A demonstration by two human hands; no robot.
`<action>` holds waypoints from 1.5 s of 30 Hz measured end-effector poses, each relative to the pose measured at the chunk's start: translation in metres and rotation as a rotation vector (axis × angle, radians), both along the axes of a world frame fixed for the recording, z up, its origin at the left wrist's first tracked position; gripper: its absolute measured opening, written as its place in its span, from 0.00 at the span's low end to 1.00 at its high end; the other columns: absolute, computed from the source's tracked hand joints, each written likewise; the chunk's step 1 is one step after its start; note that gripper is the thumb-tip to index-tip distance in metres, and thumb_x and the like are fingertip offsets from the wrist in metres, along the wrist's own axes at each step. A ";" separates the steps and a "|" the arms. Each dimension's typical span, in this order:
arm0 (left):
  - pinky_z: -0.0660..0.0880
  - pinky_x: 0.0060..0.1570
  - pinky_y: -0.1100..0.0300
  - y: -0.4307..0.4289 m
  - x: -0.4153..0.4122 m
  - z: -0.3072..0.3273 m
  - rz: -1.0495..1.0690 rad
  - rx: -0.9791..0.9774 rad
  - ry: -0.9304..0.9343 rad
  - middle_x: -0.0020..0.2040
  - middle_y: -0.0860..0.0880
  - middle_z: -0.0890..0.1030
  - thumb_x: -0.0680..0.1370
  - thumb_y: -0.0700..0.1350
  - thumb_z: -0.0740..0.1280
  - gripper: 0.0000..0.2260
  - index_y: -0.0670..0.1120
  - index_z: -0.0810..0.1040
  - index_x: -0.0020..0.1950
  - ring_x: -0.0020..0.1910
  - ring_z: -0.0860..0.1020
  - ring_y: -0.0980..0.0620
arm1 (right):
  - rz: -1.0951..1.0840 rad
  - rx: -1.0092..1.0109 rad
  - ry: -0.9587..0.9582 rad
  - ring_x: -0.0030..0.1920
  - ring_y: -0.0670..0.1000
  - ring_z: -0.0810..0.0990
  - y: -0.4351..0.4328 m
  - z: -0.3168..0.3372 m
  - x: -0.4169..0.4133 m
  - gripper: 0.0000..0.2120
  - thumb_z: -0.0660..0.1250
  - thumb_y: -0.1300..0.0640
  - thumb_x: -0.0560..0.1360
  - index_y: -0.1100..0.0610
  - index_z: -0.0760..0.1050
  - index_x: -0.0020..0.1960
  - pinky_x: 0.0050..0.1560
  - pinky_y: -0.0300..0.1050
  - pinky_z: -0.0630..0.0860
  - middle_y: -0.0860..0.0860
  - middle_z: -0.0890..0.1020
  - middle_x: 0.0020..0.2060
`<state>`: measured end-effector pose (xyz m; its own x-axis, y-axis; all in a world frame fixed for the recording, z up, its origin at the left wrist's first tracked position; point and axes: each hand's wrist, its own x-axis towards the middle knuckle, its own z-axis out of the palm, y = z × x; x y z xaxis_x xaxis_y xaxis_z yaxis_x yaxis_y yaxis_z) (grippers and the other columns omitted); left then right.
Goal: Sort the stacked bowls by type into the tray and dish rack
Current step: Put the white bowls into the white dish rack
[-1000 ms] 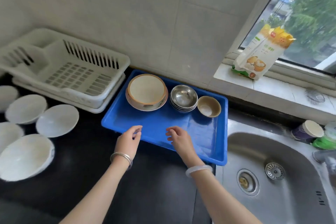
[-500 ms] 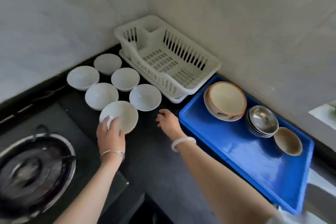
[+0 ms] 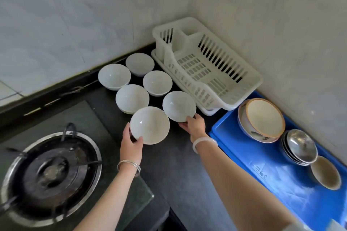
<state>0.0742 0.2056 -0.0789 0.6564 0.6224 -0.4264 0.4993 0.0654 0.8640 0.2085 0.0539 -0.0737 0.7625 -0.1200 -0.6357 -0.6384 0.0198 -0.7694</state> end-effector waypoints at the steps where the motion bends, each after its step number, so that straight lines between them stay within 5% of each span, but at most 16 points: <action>1: 0.69 0.62 0.55 0.001 0.000 -0.001 -0.002 -0.023 -0.003 0.68 0.46 0.73 0.75 0.39 0.64 0.27 0.53 0.61 0.72 0.61 0.75 0.45 | -0.021 0.009 -0.015 0.44 0.52 0.81 -0.002 0.004 -0.003 0.20 0.59 0.67 0.75 0.61 0.70 0.66 0.37 0.40 0.81 0.58 0.76 0.61; 6: 0.71 0.62 0.41 0.004 -0.002 -0.004 -0.021 -0.116 -0.033 0.69 0.45 0.71 0.76 0.40 0.63 0.26 0.54 0.61 0.72 0.64 0.71 0.44 | -0.023 -0.006 -0.126 0.49 0.51 0.80 -0.013 0.032 -0.018 0.20 0.61 0.66 0.75 0.55 0.71 0.66 0.44 0.42 0.82 0.51 0.76 0.57; 12: 0.73 0.60 0.46 0.006 -0.003 -0.006 -0.014 -0.160 -0.076 0.68 0.45 0.70 0.79 0.43 0.58 0.22 0.55 0.61 0.72 0.60 0.76 0.42 | 0.191 -0.137 -0.144 0.41 0.48 0.85 -0.002 0.053 -0.033 0.12 0.63 0.64 0.73 0.59 0.77 0.56 0.40 0.41 0.82 0.54 0.82 0.51; 18: 0.72 0.61 0.48 0.014 0.000 -0.003 0.071 -0.283 -0.098 0.62 0.45 0.75 0.81 0.45 0.53 0.16 0.50 0.68 0.69 0.57 0.77 0.42 | 0.358 -0.235 -0.083 0.36 0.47 0.85 0.021 0.057 -0.042 0.08 0.66 0.62 0.74 0.50 0.77 0.42 0.37 0.40 0.83 0.49 0.82 0.43; 24: 0.71 0.58 0.52 0.021 0.003 -0.002 0.075 -0.313 -0.104 0.59 0.47 0.75 0.80 0.50 0.54 0.15 0.51 0.70 0.66 0.56 0.76 0.45 | 0.482 -0.409 -0.073 0.36 0.46 0.84 0.032 0.055 -0.041 0.05 0.65 0.61 0.75 0.53 0.76 0.49 0.43 0.44 0.83 0.49 0.81 0.39; 27: 0.73 0.59 0.50 0.022 0.007 -0.005 0.036 -0.259 -0.061 0.63 0.44 0.75 0.79 0.47 0.58 0.17 0.48 0.69 0.68 0.60 0.75 0.44 | 0.516 -0.462 -0.082 0.40 0.50 0.85 0.036 0.052 -0.041 0.04 0.65 0.61 0.73 0.54 0.76 0.45 0.48 0.49 0.83 0.50 0.82 0.36; 35: 0.71 0.63 0.42 0.025 0.010 -0.012 0.002 -0.175 -0.001 0.65 0.43 0.74 0.78 0.44 0.60 0.17 0.49 0.69 0.68 0.64 0.73 0.43 | 0.543 -0.452 0.007 0.36 0.48 0.82 0.034 0.039 -0.033 0.03 0.65 0.61 0.74 0.55 0.73 0.47 0.45 0.45 0.83 0.52 0.81 0.39; 39: 0.73 0.62 0.45 0.025 0.012 -0.011 0.027 -0.207 -0.019 0.65 0.44 0.75 0.78 0.44 0.59 0.17 0.48 0.70 0.67 0.62 0.73 0.44 | 0.546 -0.366 0.133 0.41 0.49 0.80 0.030 0.036 -0.031 0.08 0.67 0.59 0.74 0.53 0.72 0.52 0.37 0.42 0.81 0.54 0.79 0.46; 45: 0.76 0.55 0.50 0.024 0.014 -0.009 0.095 -0.278 -0.051 0.62 0.43 0.76 0.78 0.42 0.60 0.15 0.47 0.72 0.65 0.57 0.75 0.45 | 0.538 -0.029 0.219 0.50 0.56 0.83 0.026 0.032 -0.036 0.19 0.62 0.58 0.78 0.49 0.69 0.68 0.48 0.51 0.82 0.55 0.80 0.57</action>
<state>0.0882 0.2292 -0.0878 0.6260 0.5462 -0.5566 0.4357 0.3470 0.8305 0.1721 0.0799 -0.0418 0.5720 0.2283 -0.7878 -0.6974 -0.3701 -0.6137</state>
